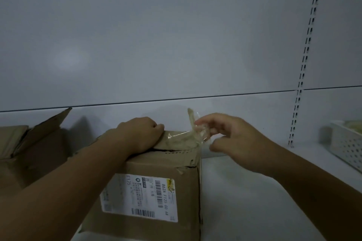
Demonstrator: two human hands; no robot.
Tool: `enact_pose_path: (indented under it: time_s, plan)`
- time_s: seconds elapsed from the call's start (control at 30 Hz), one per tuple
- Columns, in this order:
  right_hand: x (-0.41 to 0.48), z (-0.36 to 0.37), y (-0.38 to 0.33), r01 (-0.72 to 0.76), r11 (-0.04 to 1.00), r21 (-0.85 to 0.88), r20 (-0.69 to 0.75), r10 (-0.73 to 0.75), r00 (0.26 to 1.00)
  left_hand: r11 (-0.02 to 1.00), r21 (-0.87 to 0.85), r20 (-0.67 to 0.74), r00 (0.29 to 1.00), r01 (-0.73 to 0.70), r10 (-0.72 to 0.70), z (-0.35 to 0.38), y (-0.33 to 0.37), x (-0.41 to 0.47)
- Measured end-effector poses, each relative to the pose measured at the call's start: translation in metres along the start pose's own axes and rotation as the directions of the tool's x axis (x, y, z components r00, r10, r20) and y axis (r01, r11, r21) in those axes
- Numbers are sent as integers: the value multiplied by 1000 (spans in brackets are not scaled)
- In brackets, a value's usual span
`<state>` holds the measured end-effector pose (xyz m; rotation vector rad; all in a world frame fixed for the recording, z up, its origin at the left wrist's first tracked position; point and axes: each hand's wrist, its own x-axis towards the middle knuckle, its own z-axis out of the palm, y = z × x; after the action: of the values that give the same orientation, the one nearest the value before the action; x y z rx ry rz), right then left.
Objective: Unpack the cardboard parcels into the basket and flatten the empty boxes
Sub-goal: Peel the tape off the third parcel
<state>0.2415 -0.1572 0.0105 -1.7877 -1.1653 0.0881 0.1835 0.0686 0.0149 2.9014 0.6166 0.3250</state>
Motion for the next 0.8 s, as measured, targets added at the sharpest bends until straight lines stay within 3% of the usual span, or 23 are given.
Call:
enact_pose_path:
  time_s: [0.07, 0.13, 0.3, 0.5, 0.7, 0.8]
  plan:
    - [0, 3, 4, 70, 942, -327, 74, -48, 996, 1000, 3, 0, 1000, -3, 3, 0, 0, 0]
    - [2, 5, 5, 130, 893, -430, 90, -101, 991, 1000, 27, 13, 1000, -14, 14, 0, 0, 1]
    - [10, 11, 5, 126, 919, -373, 23, -126, 992, 1000, 19, -6, 1000, -20, 20, 1, 1, 0]
    - [15, 13, 7, 114, 970, -215, 90, -96, 991, 1000, 10, -13, 1000, -16, 16, 1, 3, 0]
    - [5, 19, -3, 322, 898, -299, -68, -357, 932, 1000, -11, -7, 1000, 3, -3, -1, 2, -1]
    - [4, 10, -21, 368, 929, 30, -295, -344, 892, 1000, -13, -3, 1000, 6, -6, -1, 2, -1]
